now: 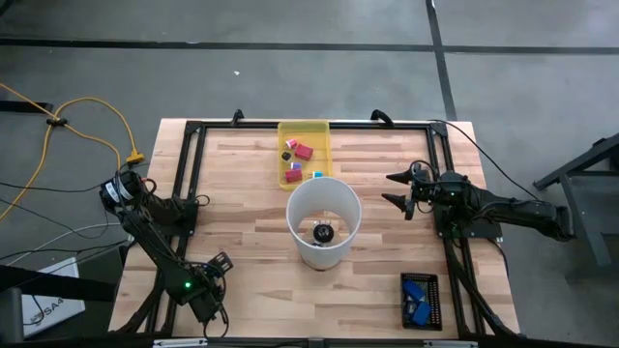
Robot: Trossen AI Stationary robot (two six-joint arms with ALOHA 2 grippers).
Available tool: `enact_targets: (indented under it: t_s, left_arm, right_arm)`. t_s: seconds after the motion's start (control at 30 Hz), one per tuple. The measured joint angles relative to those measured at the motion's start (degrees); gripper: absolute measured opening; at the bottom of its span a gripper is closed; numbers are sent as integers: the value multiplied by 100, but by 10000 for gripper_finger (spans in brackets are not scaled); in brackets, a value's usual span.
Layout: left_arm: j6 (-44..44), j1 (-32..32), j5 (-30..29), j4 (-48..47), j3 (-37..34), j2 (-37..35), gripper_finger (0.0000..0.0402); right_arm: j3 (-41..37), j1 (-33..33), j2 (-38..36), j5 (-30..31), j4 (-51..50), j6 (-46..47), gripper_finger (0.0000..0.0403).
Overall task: Pick & Place Office items
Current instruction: Put the blue charger adapter into the yellow bin
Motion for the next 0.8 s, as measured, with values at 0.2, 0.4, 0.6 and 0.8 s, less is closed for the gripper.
enact_targets:
  t_s: [0.2, 0.4, 0.6, 0.8]
  left_arm:
    - [-115, 0, 73, 2, 0, 0, 219]
    - [-321, 0, 93, 0, 0, 0, 219]
    - [-415, 134, 115, 7, 3, 0, 219]
    - [-386, 386, 106, 40, 66, 2, 219]
  right_arm:
    - [0, -1, 0, 0, 0, -1, 325]
    - [0, 0, 0, 0, 0, 1, 325]
    - [0, -1, -1, 0, 0, -1, 325]
    - [0, -1, -1, 0, 0, -1, 325]
